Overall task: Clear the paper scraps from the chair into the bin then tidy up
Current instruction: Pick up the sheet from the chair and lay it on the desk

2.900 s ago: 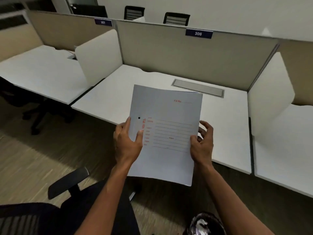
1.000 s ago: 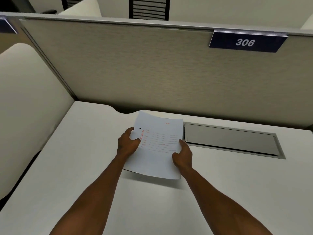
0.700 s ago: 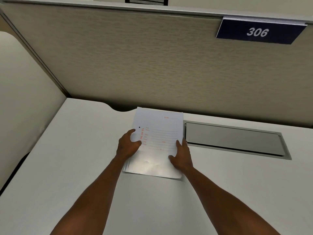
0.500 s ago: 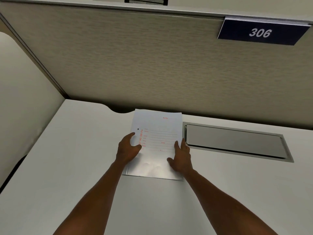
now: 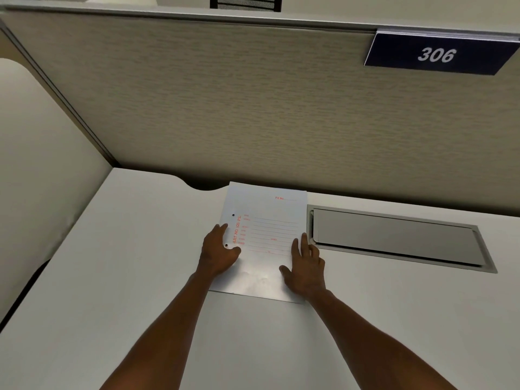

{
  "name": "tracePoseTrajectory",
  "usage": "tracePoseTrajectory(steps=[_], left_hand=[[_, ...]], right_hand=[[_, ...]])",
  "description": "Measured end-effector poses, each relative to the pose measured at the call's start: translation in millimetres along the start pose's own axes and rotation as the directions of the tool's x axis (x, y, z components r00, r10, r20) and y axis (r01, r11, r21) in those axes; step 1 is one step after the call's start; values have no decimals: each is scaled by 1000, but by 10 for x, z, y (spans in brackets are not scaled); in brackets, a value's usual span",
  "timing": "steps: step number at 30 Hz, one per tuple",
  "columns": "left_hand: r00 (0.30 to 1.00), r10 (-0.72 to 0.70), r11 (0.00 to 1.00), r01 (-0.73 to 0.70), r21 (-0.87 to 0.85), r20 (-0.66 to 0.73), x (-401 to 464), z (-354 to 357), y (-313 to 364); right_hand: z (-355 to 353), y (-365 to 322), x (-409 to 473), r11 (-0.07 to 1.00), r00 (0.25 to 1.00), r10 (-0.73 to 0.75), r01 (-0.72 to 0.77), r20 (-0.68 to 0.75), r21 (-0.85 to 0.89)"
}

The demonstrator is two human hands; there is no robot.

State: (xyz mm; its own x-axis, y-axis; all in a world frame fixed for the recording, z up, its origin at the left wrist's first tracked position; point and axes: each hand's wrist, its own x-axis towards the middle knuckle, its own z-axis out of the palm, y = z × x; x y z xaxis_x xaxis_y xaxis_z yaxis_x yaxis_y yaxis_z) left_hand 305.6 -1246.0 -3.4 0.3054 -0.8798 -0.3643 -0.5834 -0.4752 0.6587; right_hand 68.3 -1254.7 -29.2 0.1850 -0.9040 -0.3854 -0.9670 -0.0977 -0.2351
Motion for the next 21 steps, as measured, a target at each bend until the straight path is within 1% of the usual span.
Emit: tracePoseTrajectory(steps=[6,11,13,17,21], left_hand=[[1000,1,998,-1,59,14,-30,39,-51],[1000,7,997,-5,74,-31,-142,27,-66],[998,20,998,-17,62,-58,-256,27,-62],[992,88,994,-81,72,-94,-574,33,-13],[967,212,973,-195,123,-141,-931,0,158]], right_hand=[[29,65,-31,999,999,-29,29,-19,15],[9,137,-155,987,995,-38,52,-90,155],[-6,184,-257,985,992,-26,46,-124,167],[-87,285,-488,990,991,-38,55,-129,130],[-321,310,-730,991,979,-87,105,-184,87]])
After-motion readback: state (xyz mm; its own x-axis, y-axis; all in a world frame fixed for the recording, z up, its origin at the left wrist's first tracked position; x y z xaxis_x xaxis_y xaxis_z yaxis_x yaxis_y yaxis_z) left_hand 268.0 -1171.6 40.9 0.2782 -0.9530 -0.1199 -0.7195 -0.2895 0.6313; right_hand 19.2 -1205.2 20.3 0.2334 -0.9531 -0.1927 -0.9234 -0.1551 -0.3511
